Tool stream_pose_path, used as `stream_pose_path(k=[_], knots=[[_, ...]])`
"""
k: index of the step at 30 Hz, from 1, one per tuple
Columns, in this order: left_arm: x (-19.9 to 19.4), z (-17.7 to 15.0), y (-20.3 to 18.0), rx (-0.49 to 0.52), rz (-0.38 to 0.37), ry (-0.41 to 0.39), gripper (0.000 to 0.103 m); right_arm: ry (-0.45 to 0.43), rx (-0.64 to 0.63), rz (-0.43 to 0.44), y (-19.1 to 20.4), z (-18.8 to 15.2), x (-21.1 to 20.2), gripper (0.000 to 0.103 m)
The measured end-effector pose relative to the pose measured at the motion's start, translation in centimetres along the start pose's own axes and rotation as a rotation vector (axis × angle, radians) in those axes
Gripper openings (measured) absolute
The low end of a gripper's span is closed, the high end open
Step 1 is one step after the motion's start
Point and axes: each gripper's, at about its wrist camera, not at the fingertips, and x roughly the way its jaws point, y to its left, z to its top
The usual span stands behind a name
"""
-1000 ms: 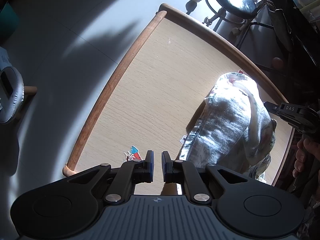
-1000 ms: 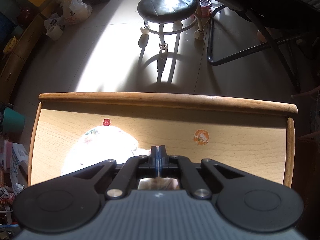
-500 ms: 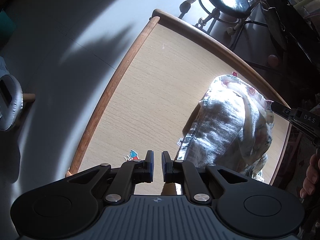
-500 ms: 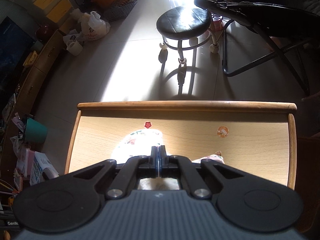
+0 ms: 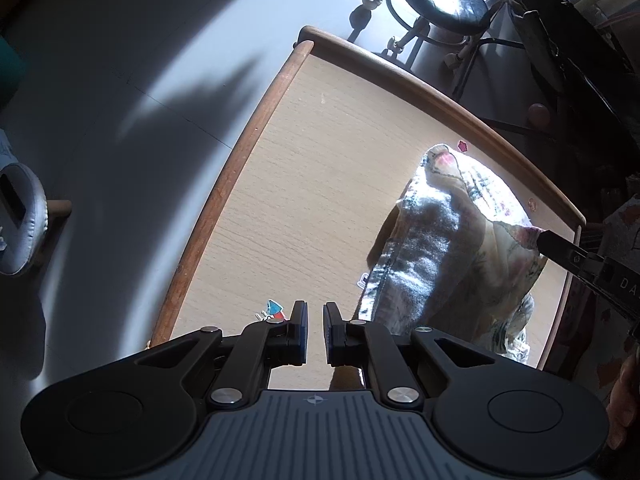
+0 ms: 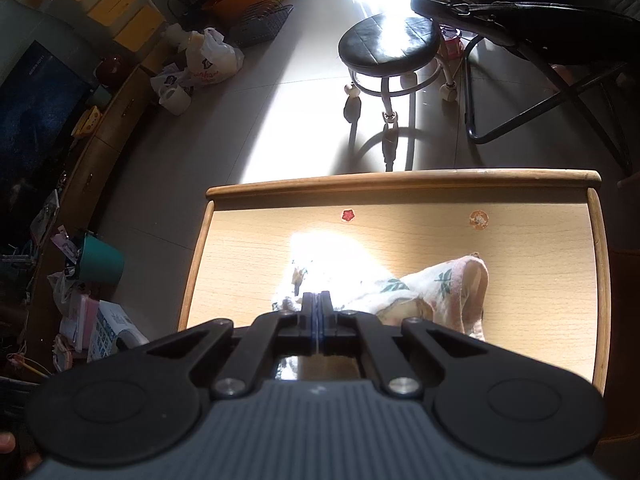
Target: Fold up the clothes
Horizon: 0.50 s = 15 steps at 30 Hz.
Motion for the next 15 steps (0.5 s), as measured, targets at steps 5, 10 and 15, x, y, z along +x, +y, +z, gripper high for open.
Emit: stream_pose_path(k=[5,10,15], knots=[[-0.6,0.2,0.3,0.011,0.004,-0.01,0.013,0.024,-0.012,0.033,1.9,-1.9,-0.7,0.001],[-1.2,0.5,0.6,0.026,0.011,-0.021,0.013,0.062,-0.016,0.062,3.7,-4.5,-1.0,0.001],[-1.4,0.8,0.3,0.047,0.02,-0.033,0.013,0.101,-0.001,0.079,4.8,-7.2,-1.2,0.001]])
